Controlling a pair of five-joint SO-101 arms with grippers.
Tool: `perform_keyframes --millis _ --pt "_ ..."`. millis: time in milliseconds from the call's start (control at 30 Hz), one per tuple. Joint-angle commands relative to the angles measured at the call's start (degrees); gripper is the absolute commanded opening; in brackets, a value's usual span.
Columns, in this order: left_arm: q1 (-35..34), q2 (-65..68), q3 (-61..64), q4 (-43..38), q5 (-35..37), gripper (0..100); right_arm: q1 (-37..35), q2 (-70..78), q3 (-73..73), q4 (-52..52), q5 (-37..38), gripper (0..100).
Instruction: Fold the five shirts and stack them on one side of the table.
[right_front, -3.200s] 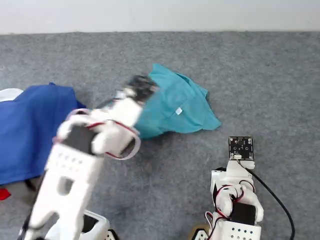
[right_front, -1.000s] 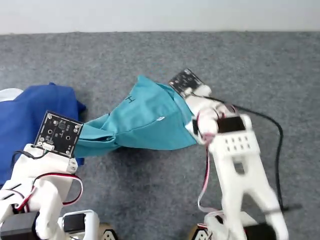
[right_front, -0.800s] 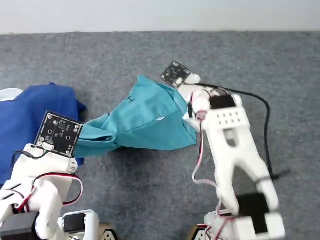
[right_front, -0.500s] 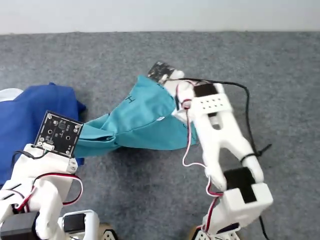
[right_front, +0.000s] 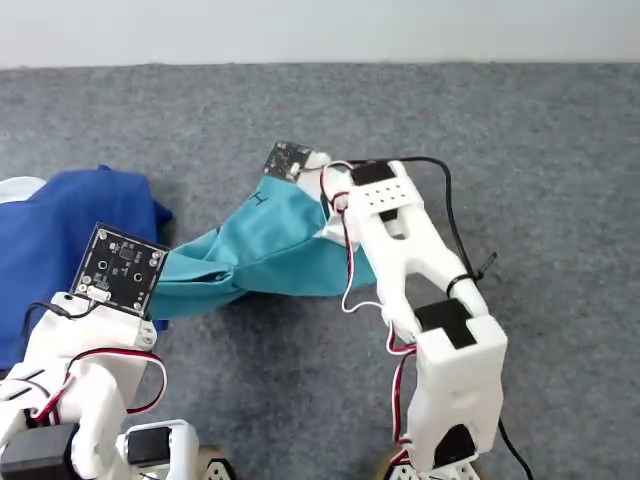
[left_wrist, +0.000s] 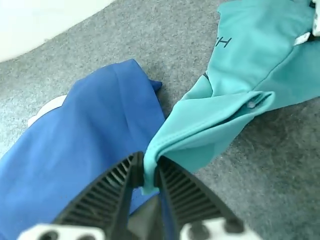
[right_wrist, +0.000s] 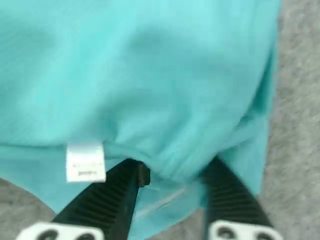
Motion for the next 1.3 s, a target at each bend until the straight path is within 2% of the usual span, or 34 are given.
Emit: perform_keyframes --millis 0,67,433,833,900,1067,1267 --pt "-0.4 -0.3 -0.1 0.3 -0.2 1 0.1 -0.5 -4.5 -0.3 0.7 3.3" --pt "-0.4 -0.3 -0.1 0.3 -0.2 1 0.8 -1.4 -6.1 1.5 0.7 0.8" --pt "0.0 -0.3 2.5 -0.3 -0.2 1 7.3 -9.1 -15.1 19.8 0.6 0.9" --pt "0.1 -0.3 2.5 -1.8 -0.2 1 9.5 -13.5 -15.4 39.0 -1.2 0.9" --pt "0.1 -0.3 2.5 -1.7 -0.2 1 10.1 -13.4 -15.3 41.1 -3.7 3.0" --pt "0.1 -0.3 2.5 -1.6 -0.2 1 10.2 -13.9 -12.2 41.5 -8.3 16.6" --pt "0.1 -0.3 2.5 -1.5 -0.2 1 9.0 -13.8 -10.8 41.5 -9.8 18.2"
